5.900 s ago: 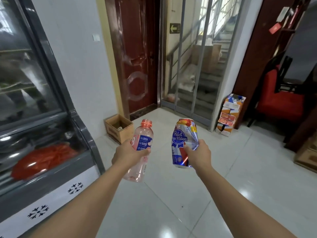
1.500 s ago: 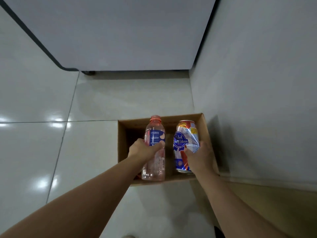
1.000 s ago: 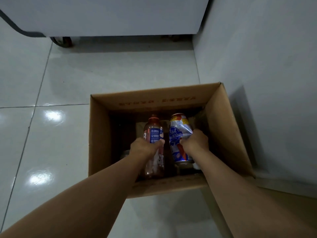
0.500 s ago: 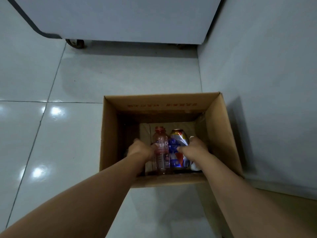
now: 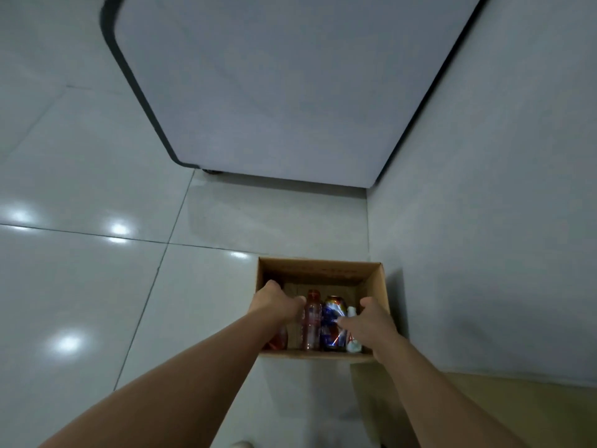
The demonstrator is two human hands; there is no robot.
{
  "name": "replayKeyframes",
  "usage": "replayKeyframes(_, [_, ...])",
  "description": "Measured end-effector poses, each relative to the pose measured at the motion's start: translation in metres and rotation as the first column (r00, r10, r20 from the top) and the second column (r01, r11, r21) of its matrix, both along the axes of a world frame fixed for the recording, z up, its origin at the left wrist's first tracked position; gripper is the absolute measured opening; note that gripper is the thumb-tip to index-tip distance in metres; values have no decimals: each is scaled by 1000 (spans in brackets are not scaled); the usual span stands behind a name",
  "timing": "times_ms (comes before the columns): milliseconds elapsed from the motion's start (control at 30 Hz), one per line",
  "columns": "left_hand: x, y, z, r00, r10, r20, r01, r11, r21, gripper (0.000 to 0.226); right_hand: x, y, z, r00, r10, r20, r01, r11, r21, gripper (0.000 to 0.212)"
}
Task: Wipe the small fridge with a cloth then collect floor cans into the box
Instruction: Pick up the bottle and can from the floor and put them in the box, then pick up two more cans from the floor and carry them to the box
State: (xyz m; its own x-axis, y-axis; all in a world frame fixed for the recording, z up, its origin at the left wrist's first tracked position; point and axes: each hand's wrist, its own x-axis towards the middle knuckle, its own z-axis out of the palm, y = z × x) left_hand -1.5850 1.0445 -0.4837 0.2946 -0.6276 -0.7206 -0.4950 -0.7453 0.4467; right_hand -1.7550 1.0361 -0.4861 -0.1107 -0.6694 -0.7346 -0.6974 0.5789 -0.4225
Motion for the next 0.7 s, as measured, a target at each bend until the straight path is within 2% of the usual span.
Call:
replayKeyframes(100, [17,5,66,1000,-1,-24,0,999,-36,47,8,4,60,1000,12,15,-12,999,-40,77])
replayKeyframes(200, [37,15,130,999,18,-28,-20,996,-91,51,21,9,115,998,2,55,1,999,-49,84])
replayKeyframes(300, [59,32,187,998,58,-17,-60,989,-138,52,38,16,166,997,24,79,-17,997,-81,81])
replayKeyframes(400, [81,53,240,993,113,-20,-115,978,-174,54,58,26,213,992,88,91,-79,992,-98,75])
replayKeyframes(700, [146,121,374,952,305,4,-293,920,-260,58,133,53,337,938,293,185,-250,942,-225,76])
